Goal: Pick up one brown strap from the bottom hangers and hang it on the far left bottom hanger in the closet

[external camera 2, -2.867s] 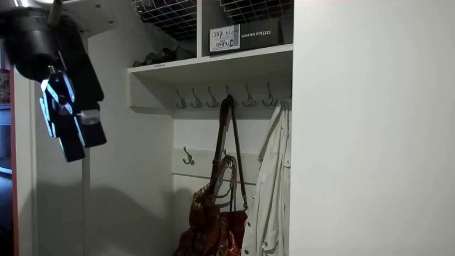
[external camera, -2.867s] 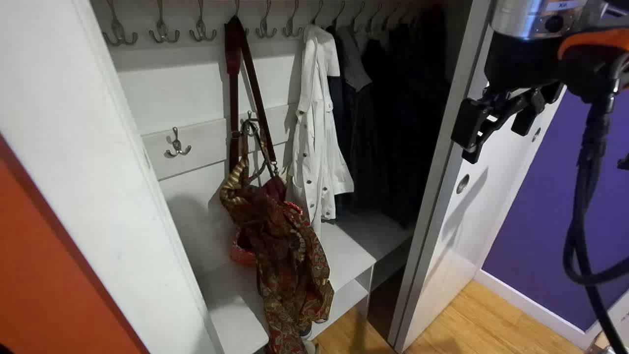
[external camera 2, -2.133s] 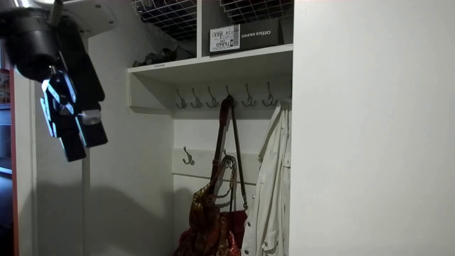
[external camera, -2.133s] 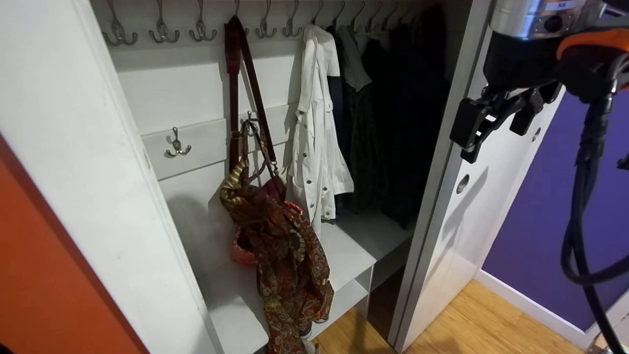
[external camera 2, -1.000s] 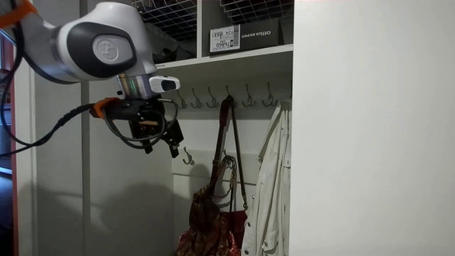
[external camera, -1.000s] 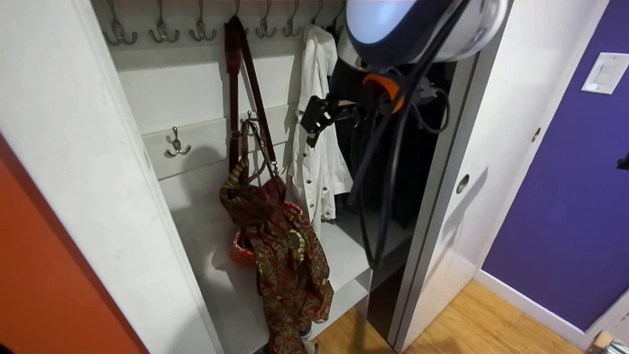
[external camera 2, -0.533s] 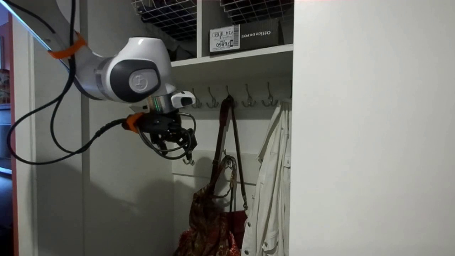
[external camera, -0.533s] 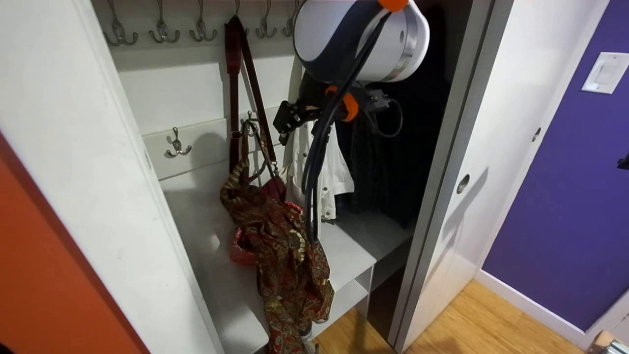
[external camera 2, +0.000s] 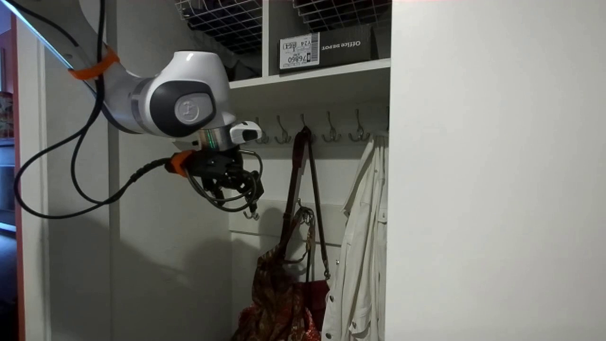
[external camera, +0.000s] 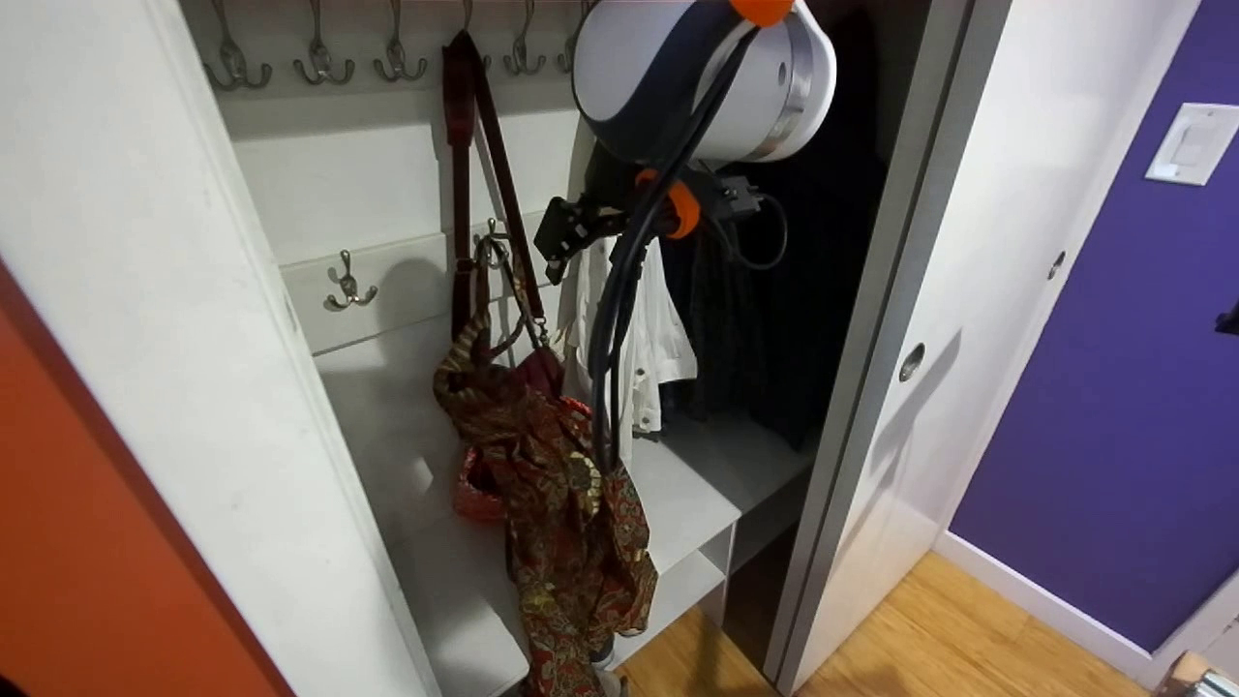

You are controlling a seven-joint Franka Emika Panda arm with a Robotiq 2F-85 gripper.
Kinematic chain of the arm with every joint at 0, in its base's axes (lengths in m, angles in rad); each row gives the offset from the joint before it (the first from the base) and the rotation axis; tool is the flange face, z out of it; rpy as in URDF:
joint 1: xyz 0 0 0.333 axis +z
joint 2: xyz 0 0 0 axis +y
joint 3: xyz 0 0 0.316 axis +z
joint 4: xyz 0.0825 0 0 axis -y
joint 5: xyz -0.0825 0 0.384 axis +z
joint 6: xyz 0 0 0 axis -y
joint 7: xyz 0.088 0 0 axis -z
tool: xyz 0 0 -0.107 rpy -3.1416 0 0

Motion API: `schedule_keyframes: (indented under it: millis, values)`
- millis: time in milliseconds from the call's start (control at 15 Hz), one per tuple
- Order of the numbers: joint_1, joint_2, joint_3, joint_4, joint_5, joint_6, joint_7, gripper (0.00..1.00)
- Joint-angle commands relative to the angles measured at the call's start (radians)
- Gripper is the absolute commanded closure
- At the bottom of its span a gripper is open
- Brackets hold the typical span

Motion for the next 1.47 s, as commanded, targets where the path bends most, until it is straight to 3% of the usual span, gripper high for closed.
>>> schedule_keyframes:
  millis: [0, 333, 600, 933, 1267, 1333, 1400]
  values:
    - [-0.024, 0.084, 0.021, 0.079, 0.065, 0.001, -0.074, 0.00]
    - [-0.060, 0.275, 0.044, 0.283, 0.266, -0.014, -0.385, 0.00]
    - [-0.185, 0.437, 0.138, 0.456, 0.252, -0.021, -0.495, 0.00]
    - [-0.263, 0.629, 0.220, 0.676, 0.214, -0.027, -0.533, 0.00]
    - [-0.248, 0.783, 0.238, 0.853, 0.156, -0.044, -0.498, 0.00]
    - [-0.265, 0.711, 0.249, 0.742, 0.166, -0.005, -0.502, 0.00]
    - [-0.262, 0.736, 0.250, 0.771, 0.154, -0.008, -0.498, 0.00]
